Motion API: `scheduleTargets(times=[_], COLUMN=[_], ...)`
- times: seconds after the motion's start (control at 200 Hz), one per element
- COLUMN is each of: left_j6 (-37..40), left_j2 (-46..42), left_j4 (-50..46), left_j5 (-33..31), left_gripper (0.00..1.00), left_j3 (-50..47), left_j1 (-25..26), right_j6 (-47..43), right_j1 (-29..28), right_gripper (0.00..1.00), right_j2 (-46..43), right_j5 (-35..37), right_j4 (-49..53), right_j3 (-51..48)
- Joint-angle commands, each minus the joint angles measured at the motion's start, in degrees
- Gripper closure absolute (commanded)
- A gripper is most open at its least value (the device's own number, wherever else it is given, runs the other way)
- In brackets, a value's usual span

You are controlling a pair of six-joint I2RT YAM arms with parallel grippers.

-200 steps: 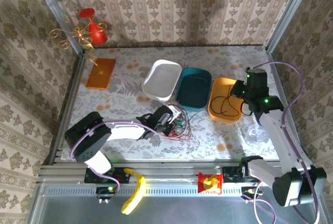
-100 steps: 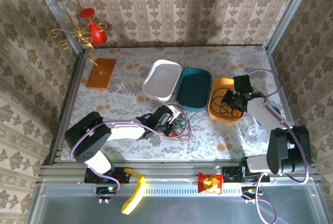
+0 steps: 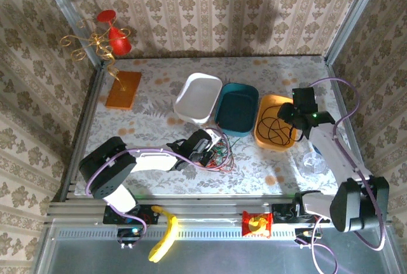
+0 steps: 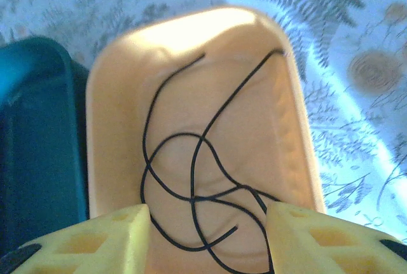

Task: Untangle the cables

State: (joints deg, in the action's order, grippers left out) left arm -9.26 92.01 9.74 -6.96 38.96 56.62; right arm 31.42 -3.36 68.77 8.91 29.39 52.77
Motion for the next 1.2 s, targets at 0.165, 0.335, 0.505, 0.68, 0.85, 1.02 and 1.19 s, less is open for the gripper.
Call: scheduleTargets(times=[0.165, 0.335, 0.505, 0.68, 0.85, 1.02, 1.19], left_j6=[-0.25, -0.32, -0.41, -0.33, -0.41, -0.6, -0.54], left_j2=[0.65, 0.72, 0.67, 0.76, 0.63, 0.37, 0.37], left_j4=[-0.76, -0.84, -0.9, -1.21, -1.39, -1.47, -1.73], left_j5=[-0.96, -1.1, -1.18, -1.13, -1.6, -1.73, -1.83], left_gripper=[1.0, 1.0, 1.0, 1.0, 1.0, 1.0, 1.0], left_j3=[-0.11, 0.06, 0.15, 0.33, 0.24, -0.02, 0.15], left_j1=[0.34, 0.43, 0.51, 0.52, 0.68, 0.69, 0.86], right_j6=[-8.31, -11.06, -9.1, -9.07, -9.37, -9.45, -8.83], right_j1=[-6.07, -20.09, -27.22, -27.94, -27.93, -27.93, -27.69], right_gripper=[0.51, 0.5, 0.51, 0.52, 0.51, 0.51, 0.52], right_j2=[-3.23, -2.32, 4.39, 9.95, 14.02, 16.55, 16.84], right_j5=[-10.98, -26.55, -29.72, -29.14, -29.74, -28.72, -27.03], right_j4=[-0.37, -4.36, -6.54, -6.58, -6.53, -6.71, -6.53], right_j3=[-0.17, -2.36, -4.24, -3.45, -2.46, -1.9, -1.69])
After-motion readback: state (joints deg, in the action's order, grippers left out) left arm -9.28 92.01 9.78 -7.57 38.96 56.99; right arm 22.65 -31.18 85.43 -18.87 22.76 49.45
